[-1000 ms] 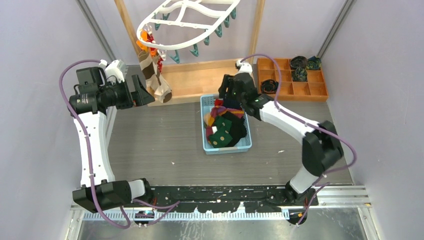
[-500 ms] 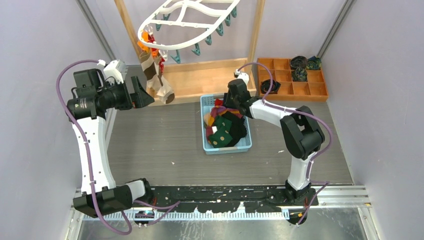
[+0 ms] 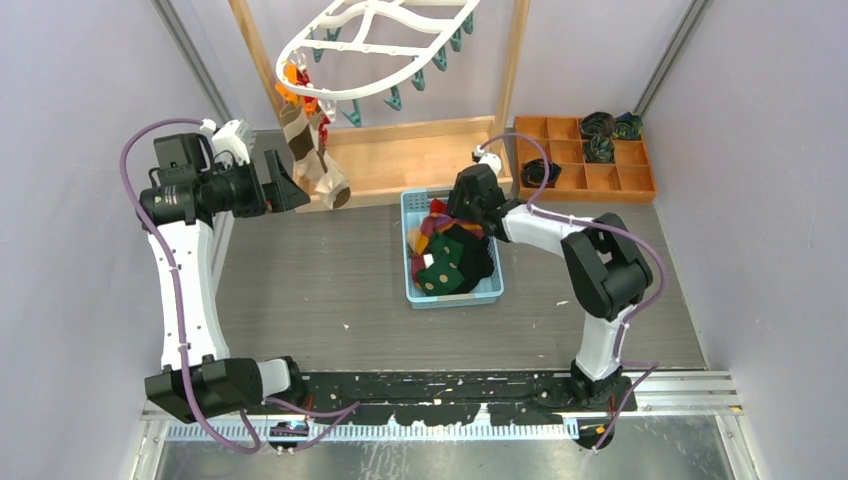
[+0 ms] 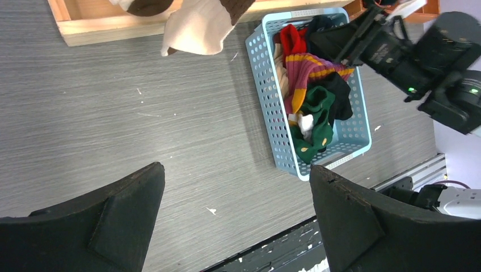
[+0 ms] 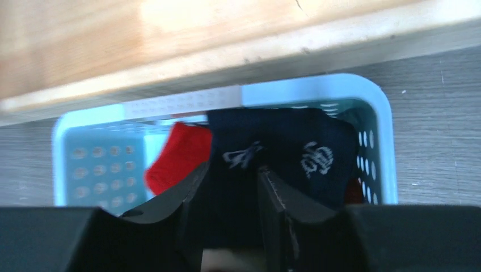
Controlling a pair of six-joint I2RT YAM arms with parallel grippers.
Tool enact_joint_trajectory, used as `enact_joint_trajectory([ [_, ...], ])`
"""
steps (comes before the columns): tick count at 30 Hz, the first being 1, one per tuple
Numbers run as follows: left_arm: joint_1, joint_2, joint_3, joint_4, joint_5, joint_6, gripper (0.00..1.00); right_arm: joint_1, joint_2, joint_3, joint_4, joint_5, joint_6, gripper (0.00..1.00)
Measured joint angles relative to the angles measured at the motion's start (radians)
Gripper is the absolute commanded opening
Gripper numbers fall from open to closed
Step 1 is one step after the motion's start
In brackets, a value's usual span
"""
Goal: Remove the socks clipped to the hanger
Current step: Adjust the sock in the bin, then remove the sock from the hanger.
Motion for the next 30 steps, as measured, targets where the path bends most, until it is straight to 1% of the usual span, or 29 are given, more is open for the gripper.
enact_joint_trajectory([
  [2, 0.000, 0.013, -0.003, 0.002, 0.002, -0.003, 0.99, 0.001, -0.045, 0.000, -0.016, -0.014, -0.010, 0.67],
  [4, 0.001, 0.034, -0.003, 0.008, 0.006, -0.006, 0.99, 0.005, -0.108, 0.003, -0.031, -0.025, -0.028, 0.74],
  [6, 0.002, 0.057, -0.003, 0.014, 0.014, -0.016, 0.99, 0.019, -0.180, 0.019, -0.035, -0.028, -0.054, 0.77],
  [9, 0.007, 0.080, -0.006, 0.023, 0.027, -0.027, 0.99, 0.075, -0.261, 0.053, -0.002, -0.022, -0.098, 0.81],
  [13, 0.023, 0.080, -0.010, 0.023, 0.040, -0.031, 0.99, 0.204, -0.273, 0.105, 0.082, -0.019, -0.190, 0.87],
  [15, 0.035, 0.080, -0.010, 0.023, 0.048, -0.031, 0.98, 0.259, -0.243, 0.125, 0.128, -0.027, -0.241, 0.88],
  [18, 0.056, 0.082, -0.004, 0.014, 0.060, -0.030, 0.99, 0.327, -0.155, 0.170, 0.192, -0.061, -0.297, 0.88],
  [21, 0.089, 0.091, 0.024, -0.010, 0.085, -0.025, 1.00, 0.351, -0.023, 0.275, 0.223, -0.082, -0.325, 0.88],
  [25, 0.145, 0.101, 0.062, -0.034, 0.119, -0.028, 1.00, 0.373, 0.113, 0.386, 0.270, -0.091, -0.369, 0.88],
  [28, 0.169, 0.129, 0.099, -0.048, 0.156, -0.041, 1.00, 0.385, 0.198, 0.476, 0.293, -0.070, -0.408, 0.84],
  [30, 0.174, 0.150, 0.107, -0.058, 0.185, -0.048, 1.00, 0.389, 0.250, 0.539, 0.318, -0.048, -0.432, 0.78],
])
